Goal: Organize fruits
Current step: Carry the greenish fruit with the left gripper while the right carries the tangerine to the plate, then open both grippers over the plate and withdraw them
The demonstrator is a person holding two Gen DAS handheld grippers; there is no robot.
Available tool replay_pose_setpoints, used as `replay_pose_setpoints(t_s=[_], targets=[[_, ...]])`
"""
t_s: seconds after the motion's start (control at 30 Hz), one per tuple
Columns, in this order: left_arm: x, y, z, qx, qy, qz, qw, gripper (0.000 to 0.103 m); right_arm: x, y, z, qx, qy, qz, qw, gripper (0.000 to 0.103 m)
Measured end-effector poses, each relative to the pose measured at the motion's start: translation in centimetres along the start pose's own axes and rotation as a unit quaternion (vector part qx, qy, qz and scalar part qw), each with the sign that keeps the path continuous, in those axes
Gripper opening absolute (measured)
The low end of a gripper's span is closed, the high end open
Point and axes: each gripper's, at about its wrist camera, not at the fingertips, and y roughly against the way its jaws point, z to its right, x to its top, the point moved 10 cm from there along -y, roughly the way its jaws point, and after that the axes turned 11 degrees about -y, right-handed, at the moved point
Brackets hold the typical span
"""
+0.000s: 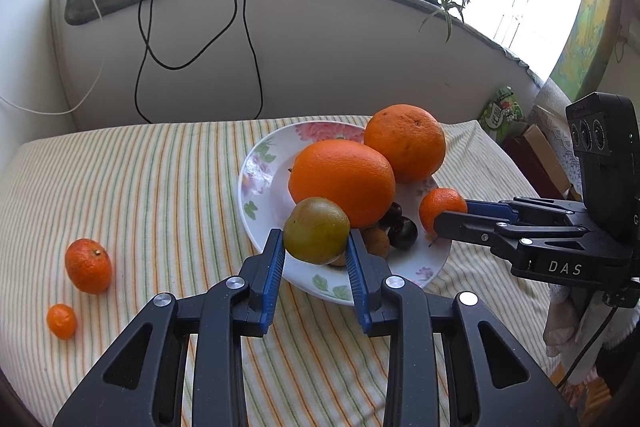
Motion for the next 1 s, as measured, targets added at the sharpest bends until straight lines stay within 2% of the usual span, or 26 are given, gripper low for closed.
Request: replay_pose_setpoints(t_s=[0.2, 0.43, 0.53, 0.6, 0.77, 0.83, 0.9, 1.0], targets=[[0.1, 0.1, 0.2, 0.001, -0.003, -0.001, 1.0000, 0.031, 0.1, -0.1, -0.1, -0.003, 0.004, 0.001, 1.000, 0.038], [0.5, 0.6, 0.1, 0.005, -0.007, 0.008, 0.9999, 0.049, 0.0, -0.2, -0.2, -0.007, 0.009, 0.001, 1.000, 0.038], [0.6, 0.8, 0.1, 0.008, -0.008, 0.011, 0.9999, 0.051, 0.2, 0.1, -0.3, -0.007, 0.012, 0.011, 1.000, 0.054], [0.6, 1.0, 0.0, 0.010, -0.009, 0.013, 0.9998, 0.056, 0.3, 0.4, -0.4, -0.007, 0.015, 0.019, 1.000, 0.064], [0.5, 1.4, -0.1, 0.014, -0.008, 0.016, 0.9997, 0.065, 0.4, 0.8, -0.8, -0.009, 0.025, 0.026, 0.999, 0.068], [0.5, 1.5, -0.1, 0.016, -0.009, 0.016, 0.9997, 0.066, 0.3, 0.9, -1.0, -0.012, 0.028, 0.027, 0.999, 0.069], [0.5, 1.7, -0.1, 0.017, -0.010, 0.016, 0.9997, 0.067, 0.2, 1.1, -1.1, -0.012, 0.030, 0.032, 0.999, 0.078], [0.6, 2.1, -0.2, 0.021, -0.008, 0.020, 0.9995, 0.071, 0.1, 1.3, -1.3, -0.012, 0.031, 0.037, 0.999, 0.080]])
